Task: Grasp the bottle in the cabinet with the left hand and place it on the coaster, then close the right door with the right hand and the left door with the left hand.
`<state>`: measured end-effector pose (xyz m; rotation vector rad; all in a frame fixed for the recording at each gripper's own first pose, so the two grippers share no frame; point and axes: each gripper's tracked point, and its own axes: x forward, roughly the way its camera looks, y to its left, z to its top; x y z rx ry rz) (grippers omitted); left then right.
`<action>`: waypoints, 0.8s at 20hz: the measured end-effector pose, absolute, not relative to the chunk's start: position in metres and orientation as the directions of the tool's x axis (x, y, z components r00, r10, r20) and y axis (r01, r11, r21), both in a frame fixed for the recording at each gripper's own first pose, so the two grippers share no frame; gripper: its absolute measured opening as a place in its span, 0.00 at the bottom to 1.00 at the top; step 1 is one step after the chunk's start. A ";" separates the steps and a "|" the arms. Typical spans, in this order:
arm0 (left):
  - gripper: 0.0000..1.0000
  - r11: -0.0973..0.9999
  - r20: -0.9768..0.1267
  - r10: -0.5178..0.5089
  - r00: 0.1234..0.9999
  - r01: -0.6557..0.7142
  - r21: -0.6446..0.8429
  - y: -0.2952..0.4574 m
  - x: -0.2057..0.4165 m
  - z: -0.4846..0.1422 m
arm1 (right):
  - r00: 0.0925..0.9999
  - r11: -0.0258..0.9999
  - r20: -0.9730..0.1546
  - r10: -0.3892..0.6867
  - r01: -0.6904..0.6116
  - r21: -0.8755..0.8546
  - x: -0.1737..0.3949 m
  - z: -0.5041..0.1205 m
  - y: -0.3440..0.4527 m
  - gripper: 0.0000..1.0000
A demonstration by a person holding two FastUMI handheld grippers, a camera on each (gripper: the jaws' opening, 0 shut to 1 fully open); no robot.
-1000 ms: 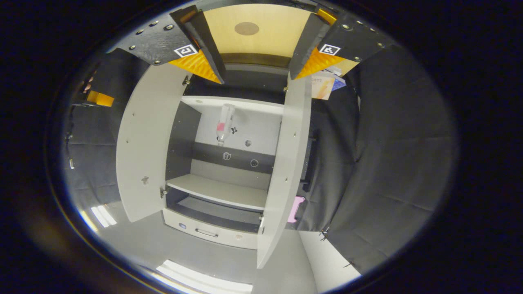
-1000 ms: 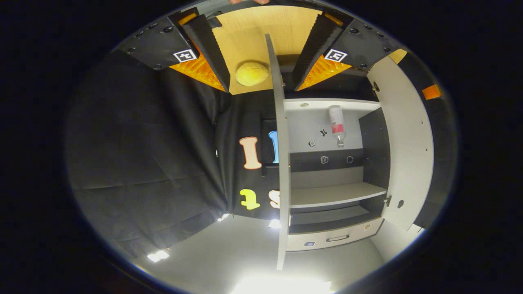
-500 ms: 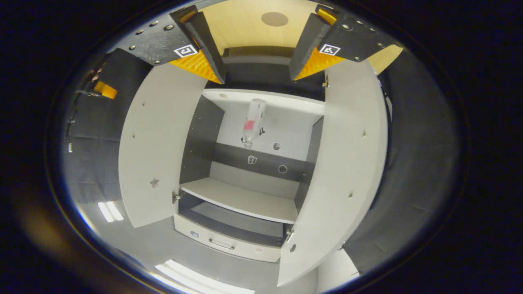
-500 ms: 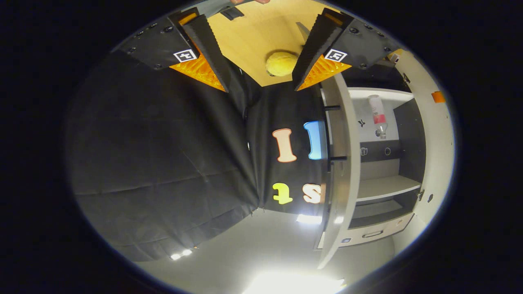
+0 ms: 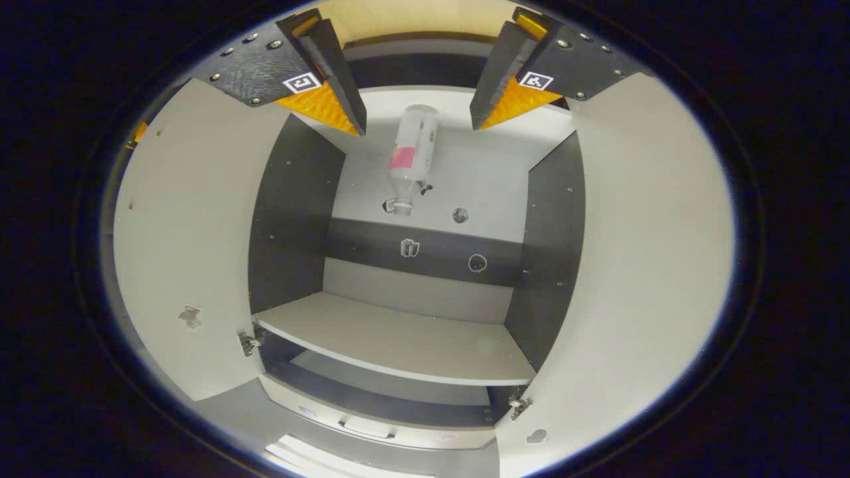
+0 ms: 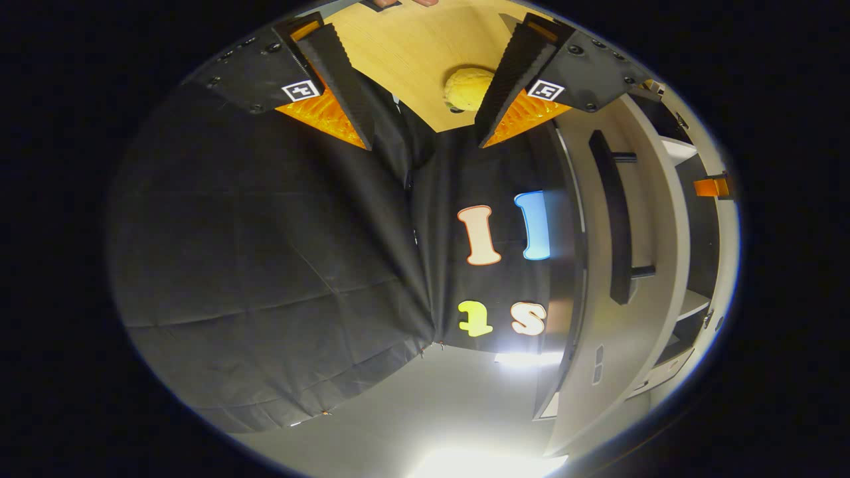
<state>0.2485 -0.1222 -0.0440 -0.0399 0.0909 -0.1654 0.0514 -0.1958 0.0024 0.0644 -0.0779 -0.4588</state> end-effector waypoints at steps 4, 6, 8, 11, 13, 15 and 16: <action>0.91 0.986 -0.067 -0.164 0.984 0.164 -0.002 -0.131 0.305 -0.036 | 0.873 0.872 0.056 -0.485 0.478 0.105 0.062 0.001 -0.220 0.96; 0.91 0.985 -0.057 -0.170 0.984 0.172 0.036 -0.136 0.324 -0.033 | 0.862 0.861 0.054 -0.503 0.496 0.111 0.067 0.000 -0.229 0.96; 0.91 0.981 -0.057 -0.171 0.984 0.175 0.088 -0.140 0.339 -0.034 | 0.852 0.851 0.052 -0.520 0.512 0.116 0.071 -0.001 -0.238 0.96; 0.91 0.972 -0.065 -0.180 0.982 0.187 0.140 -0.151 0.355 -0.037 | 0.842 0.837 0.037 -0.539 0.530 0.136 0.080 -0.001 -0.247 0.96; 0.91 0.974 -0.079 -0.183 0.980 0.192 0.123 -0.155 0.363 -0.044 | 0.839 0.833 0.033 -0.544 0.534 0.148 0.085 0.000 -0.250 0.96; 0.91 0.974 -0.096 -0.183 0.979 0.193 0.117 -0.157 0.374 -0.054 | 0.837 0.830 0.032 -0.547 0.537 0.148 0.086 0.001 -0.251 0.97; 0.91 0.973 -0.103 -0.186 0.977 0.197 0.117 -0.162 0.383 -0.059 | 0.836 0.830 0.031 -0.548 0.539 0.143 0.088 0.000 -0.253 0.97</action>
